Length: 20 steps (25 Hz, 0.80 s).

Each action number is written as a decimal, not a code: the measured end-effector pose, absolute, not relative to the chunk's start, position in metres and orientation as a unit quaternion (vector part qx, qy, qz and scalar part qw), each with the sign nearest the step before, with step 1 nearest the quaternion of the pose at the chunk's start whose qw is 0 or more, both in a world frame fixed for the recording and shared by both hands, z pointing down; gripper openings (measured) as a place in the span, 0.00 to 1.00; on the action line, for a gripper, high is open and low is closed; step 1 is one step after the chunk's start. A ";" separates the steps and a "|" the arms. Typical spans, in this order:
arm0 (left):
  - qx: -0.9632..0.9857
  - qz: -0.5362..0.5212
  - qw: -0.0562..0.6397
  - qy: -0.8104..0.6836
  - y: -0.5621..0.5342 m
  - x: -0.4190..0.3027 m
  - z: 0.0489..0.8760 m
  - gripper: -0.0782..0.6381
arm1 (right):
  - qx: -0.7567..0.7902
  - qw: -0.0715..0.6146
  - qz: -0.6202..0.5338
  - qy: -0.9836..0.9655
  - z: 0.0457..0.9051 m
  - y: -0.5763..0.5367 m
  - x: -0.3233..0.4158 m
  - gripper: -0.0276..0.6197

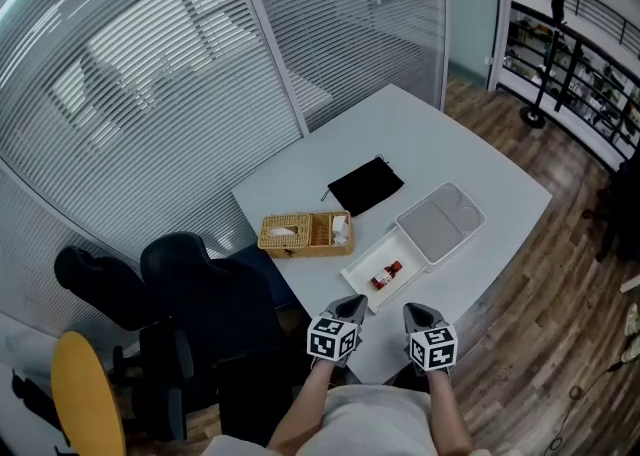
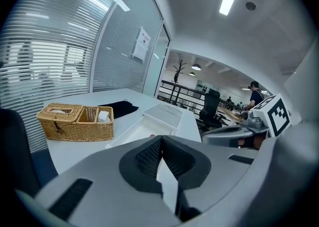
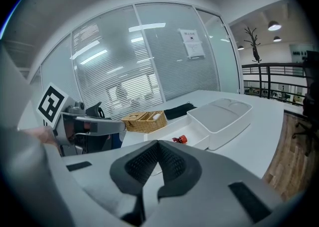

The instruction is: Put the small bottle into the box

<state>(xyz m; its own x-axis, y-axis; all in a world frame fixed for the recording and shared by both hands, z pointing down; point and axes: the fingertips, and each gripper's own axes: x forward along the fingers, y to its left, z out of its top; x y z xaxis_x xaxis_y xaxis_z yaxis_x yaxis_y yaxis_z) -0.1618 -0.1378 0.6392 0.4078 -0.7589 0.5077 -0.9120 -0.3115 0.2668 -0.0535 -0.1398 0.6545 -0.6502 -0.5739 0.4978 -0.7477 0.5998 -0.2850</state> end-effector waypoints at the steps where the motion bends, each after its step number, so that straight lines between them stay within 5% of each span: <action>1: 0.797 0.146 0.264 -0.524 -0.137 -0.162 0.639 0.15 | 0.376 0.181 0.240 -0.876 0.654 -0.139 -0.055 0.05; 20: 0.792 0.143 0.264 -0.532 -0.125 -0.164 0.638 0.15 | 0.359 0.191 0.228 -0.884 0.656 -0.128 -0.062 0.05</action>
